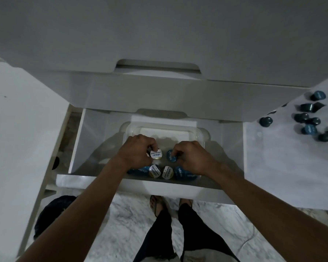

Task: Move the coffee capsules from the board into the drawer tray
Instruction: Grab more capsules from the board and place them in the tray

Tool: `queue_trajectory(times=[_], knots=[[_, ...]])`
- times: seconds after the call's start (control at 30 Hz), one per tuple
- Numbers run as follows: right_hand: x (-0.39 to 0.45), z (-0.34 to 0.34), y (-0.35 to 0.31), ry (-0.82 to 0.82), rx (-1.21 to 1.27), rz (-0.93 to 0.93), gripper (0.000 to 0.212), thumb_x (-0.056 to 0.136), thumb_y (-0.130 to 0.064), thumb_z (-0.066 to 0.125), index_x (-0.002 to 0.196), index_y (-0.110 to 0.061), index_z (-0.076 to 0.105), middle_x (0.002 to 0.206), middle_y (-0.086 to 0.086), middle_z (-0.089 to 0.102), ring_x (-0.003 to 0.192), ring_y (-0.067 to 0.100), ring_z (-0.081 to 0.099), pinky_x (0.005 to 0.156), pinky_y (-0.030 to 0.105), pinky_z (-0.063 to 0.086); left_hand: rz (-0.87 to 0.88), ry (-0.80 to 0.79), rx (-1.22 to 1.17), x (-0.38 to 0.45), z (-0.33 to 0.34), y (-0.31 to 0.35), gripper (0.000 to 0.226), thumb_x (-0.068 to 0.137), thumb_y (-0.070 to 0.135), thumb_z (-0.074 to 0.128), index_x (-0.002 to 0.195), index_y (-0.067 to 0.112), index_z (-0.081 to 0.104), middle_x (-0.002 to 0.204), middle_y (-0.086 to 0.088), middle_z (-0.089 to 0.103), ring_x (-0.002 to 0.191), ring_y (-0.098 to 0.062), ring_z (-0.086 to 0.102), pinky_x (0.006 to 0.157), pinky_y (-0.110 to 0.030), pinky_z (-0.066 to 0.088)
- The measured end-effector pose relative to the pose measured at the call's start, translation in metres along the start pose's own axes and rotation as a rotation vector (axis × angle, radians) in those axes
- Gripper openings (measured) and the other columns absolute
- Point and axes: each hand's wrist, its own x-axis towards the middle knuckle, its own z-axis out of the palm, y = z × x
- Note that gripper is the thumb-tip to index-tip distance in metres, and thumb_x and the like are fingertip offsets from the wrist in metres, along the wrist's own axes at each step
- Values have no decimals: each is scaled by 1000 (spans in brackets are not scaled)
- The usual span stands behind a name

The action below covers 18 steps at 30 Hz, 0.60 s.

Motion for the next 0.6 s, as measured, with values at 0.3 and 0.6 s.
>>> queue_trajectory(times=[0.3, 0.6], knots=[[0, -1, -2, 4, 68, 54, 23, 83, -4, 69, 104, -12, 71, 103, 3, 69, 82, 6, 55, 65, 3, 34, 2, -1, 5, -2, 0, -2, 18, 78, 24, 73, 94, 29, 68, 100, 8, 70, 97, -11, 63, 95, -36, 48], [2, 6, -7, -17, 85, 65, 19, 86, -10, 68, 104, -16, 71, 105, 2, 70, 83, 6, 56, 71, 14, 41, 45, 9, 1, -2, 1, -2, 13, 80, 25, 72, 92, 27, 67, 96, 7, 71, 94, -10, 64, 87, -29, 48]])
